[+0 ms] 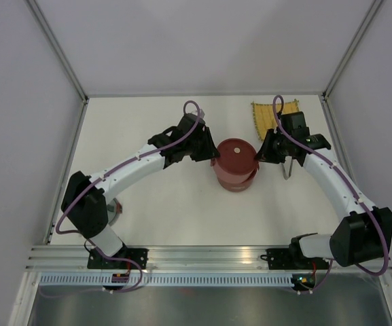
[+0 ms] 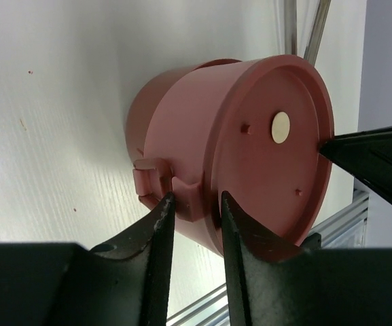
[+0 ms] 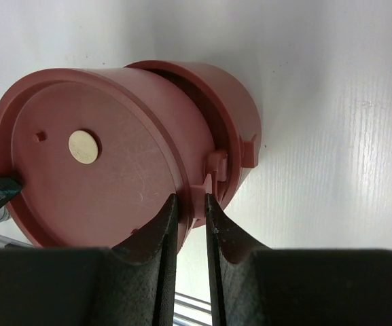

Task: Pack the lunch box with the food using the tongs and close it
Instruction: Place the packing box into the packing box.

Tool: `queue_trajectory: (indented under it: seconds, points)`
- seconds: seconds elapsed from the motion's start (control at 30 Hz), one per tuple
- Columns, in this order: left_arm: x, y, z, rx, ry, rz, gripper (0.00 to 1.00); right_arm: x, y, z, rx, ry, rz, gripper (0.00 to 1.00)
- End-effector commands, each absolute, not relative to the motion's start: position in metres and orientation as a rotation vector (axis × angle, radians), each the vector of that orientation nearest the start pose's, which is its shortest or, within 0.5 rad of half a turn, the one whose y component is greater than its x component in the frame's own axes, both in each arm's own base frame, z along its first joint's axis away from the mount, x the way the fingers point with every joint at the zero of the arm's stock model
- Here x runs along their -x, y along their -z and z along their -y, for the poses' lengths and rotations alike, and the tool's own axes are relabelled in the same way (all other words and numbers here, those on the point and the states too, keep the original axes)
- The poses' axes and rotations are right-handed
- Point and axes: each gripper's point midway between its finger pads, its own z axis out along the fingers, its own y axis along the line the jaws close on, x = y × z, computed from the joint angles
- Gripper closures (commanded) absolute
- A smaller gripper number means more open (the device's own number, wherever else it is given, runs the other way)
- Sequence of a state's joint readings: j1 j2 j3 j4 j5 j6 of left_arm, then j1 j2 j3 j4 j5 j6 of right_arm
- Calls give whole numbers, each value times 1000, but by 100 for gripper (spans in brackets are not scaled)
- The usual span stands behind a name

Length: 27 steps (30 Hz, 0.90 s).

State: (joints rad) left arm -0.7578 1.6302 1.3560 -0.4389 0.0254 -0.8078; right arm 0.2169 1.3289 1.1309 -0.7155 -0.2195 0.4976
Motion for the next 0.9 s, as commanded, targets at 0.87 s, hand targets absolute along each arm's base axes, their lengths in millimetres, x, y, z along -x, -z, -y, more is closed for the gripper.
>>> queue_trajectory:
  seconds: [0.87]
  points:
    - [-303, -189, 385, -10, 1001, -2391, 73, -318, -197, -134, -207, -611, -2456, 90]
